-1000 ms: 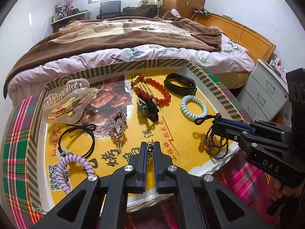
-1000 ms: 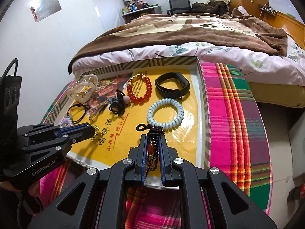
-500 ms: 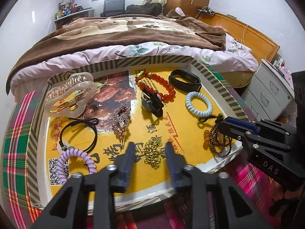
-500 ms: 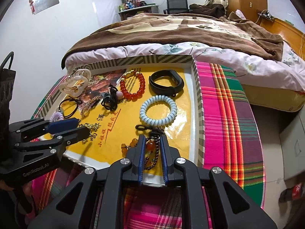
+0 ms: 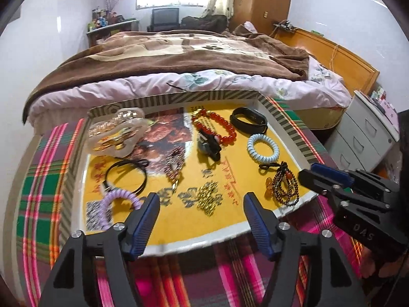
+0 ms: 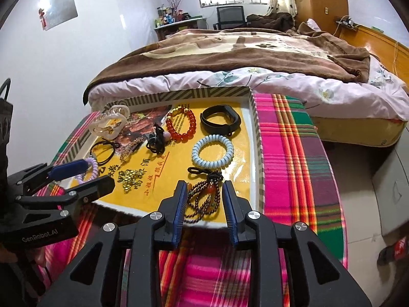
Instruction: Organize jewelry
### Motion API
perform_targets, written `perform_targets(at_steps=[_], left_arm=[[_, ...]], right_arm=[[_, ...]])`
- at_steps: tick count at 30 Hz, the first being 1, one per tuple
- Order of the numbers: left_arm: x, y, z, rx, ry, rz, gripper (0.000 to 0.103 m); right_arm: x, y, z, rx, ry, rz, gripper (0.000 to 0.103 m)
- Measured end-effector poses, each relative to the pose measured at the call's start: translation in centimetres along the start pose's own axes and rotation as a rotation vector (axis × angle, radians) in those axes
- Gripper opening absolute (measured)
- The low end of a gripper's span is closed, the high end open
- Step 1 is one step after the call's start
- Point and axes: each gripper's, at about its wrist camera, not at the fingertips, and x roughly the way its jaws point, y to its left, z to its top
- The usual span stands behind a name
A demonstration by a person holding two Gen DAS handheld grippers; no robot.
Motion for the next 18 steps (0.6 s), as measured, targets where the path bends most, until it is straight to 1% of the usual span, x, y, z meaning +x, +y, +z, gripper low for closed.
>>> perform_targets(at_steps=[2, 3, 4, 5, 6, 9, 12, 16, 18], left_arm=[[-0.6, 0.1, -0.4, -0.009, -0.010, 0.022, 0.075], [-1.1, 0.2, -0.9, -0.025, -0.015, 0.037, 0.077], [-1.4, 0.3, -1.1, -0.035, -0.018, 0.046, 0.078], [-1.8, 0.5, -1.4, -0.044, -0.023, 0.057, 0.078], [-2.3, 0.6, -1.9, -0.054, -0.032, 0.069, 0.078], [-3.8, 0.6, -3.0, -0.058, -0.070, 0.138, 0.078], [-5.1, 0.6, -4.1, -0.074, -0.096, 0.156, 0.079], [-6.6, 0.1, -5.4, -0.052, -0.122, 0.200, 0.080], [-7.1, 0.0, -5.9, -0.052, -0.127, 0.201, 0.080]], right_arm=[[-1.0, 0.4, -0.3, -0.004, -0.022, -0.005, 0.030], [-1.4, 0.6, -0.5, -0.007, -0.029, -0.008, 0.034], [-1.8, 0.8, -0.7, -0.011, -0.035, -0.013, 0.039], [-2.3, 1.1, -1.0, -0.016, -0.043, -0.019, 0.050], [-2.6, 1.4, -1.2, -0.021, -0.050, -0.022, 0.052], [-3.9, 2.1, -2.2, -0.025, -0.074, -0.027, 0.052], [-4.8, 2.9, -3.0, -0.038, -0.091, -0.051, 0.052], [-5.9, 3.8, -4.1, -0.037, -0.102, -0.059, 0.052], [-6.4, 3.9, -4.6, -0.022, -0.108, -0.068, 0.052]])
